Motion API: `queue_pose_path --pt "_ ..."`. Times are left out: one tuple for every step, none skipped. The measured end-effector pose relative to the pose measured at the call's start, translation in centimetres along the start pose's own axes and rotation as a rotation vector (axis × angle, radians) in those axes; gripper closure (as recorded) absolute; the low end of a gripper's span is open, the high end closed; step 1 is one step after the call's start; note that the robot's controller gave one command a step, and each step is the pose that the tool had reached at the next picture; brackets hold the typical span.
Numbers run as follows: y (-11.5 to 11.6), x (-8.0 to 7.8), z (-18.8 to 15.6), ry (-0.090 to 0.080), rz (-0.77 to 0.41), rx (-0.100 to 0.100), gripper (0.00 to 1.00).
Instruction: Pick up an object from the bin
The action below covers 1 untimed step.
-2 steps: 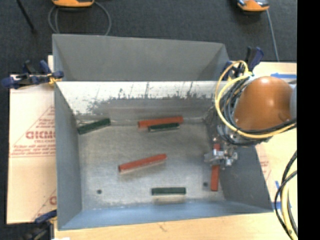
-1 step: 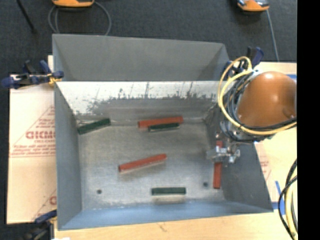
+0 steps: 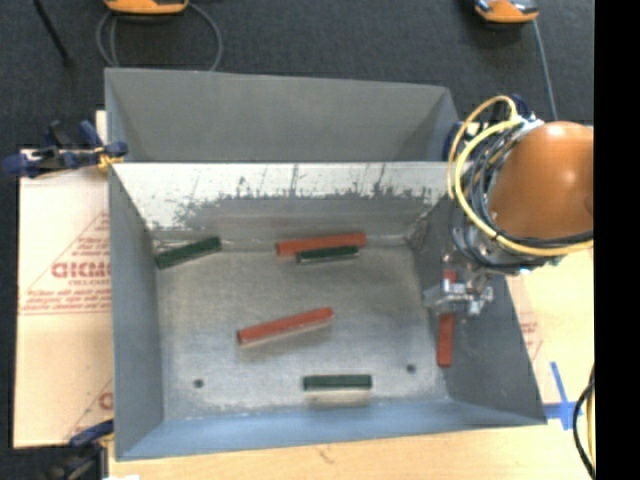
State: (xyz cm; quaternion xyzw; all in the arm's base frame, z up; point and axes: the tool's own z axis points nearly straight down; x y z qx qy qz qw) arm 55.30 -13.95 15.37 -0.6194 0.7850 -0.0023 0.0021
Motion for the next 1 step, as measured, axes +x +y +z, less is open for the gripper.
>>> queue_pose_path --pt "-0.11 0.04 -0.72 -0.001 0.007 -0.002 1.00"
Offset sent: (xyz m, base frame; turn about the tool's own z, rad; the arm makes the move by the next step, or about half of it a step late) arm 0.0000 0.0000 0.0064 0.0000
